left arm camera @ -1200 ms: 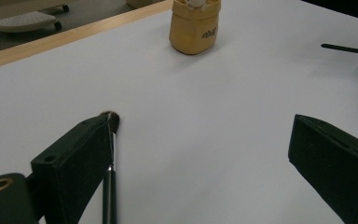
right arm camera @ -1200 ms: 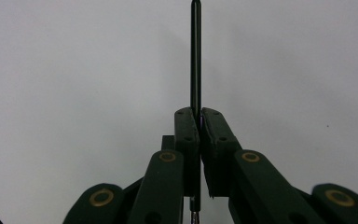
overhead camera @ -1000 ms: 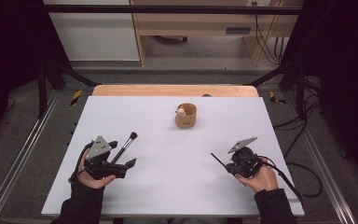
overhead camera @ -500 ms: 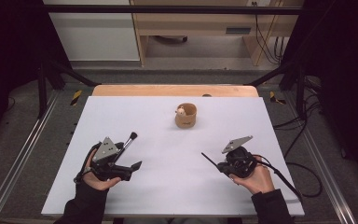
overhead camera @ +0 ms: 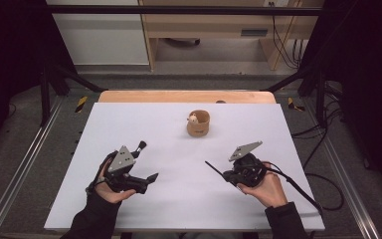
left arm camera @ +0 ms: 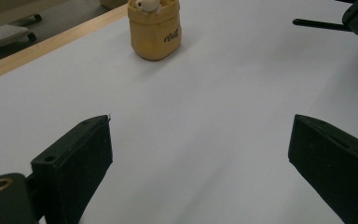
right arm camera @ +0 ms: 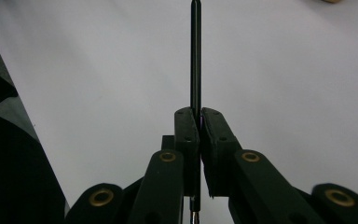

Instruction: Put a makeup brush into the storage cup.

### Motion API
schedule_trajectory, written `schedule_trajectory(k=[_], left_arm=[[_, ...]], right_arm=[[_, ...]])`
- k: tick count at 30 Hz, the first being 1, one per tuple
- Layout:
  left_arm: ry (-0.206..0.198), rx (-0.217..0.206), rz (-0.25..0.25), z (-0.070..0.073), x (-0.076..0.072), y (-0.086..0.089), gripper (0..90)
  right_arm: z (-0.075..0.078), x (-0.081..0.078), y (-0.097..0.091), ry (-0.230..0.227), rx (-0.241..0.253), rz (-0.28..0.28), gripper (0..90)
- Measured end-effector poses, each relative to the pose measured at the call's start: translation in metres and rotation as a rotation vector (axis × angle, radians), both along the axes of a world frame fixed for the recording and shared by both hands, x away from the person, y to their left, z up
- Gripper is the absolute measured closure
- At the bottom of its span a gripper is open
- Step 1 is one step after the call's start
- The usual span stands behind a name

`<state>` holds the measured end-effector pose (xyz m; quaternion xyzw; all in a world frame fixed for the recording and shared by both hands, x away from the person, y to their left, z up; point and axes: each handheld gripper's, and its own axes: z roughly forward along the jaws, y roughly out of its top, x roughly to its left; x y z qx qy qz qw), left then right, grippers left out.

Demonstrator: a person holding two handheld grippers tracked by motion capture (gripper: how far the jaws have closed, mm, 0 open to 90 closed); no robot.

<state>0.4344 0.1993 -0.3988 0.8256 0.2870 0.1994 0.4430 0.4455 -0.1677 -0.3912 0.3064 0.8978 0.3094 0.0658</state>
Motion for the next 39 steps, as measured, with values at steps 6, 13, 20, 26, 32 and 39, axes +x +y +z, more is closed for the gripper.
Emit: schedule_trajectory(k=[6,13,20,26,32,39], left_arm=[[-0.010,0.012,-0.033,0.003,0.000,-0.011,5.6],[-0.016,0.041,-0.067,0.007,0.001,-0.023,5.6],[-0.043,0.098,-0.097,0.014,0.000,-0.037,5.6],[-0.050,0.160,-0.133,0.018,-0.001,-0.048,5.9],[-0.057,0.190,-0.161,0.017,-0.002,-0.057,5.9],[-0.065,0.212,-0.178,0.015,-0.005,-0.064,6.0]], right_arm=[[0.004,0.000,0.006,-0.002,0.013,0.017,85.8],[0.010,-0.002,0.006,-0.005,0.024,0.031,85.8],[0.014,0.001,0.013,0.011,0.027,0.061,85.8],[0.019,0.003,0.020,0.018,0.012,0.091,85.8],[0.021,0.005,0.028,0.036,-0.005,0.121,85.8],[0.020,0.007,0.034,0.047,-0.011,0.142,85.8]])
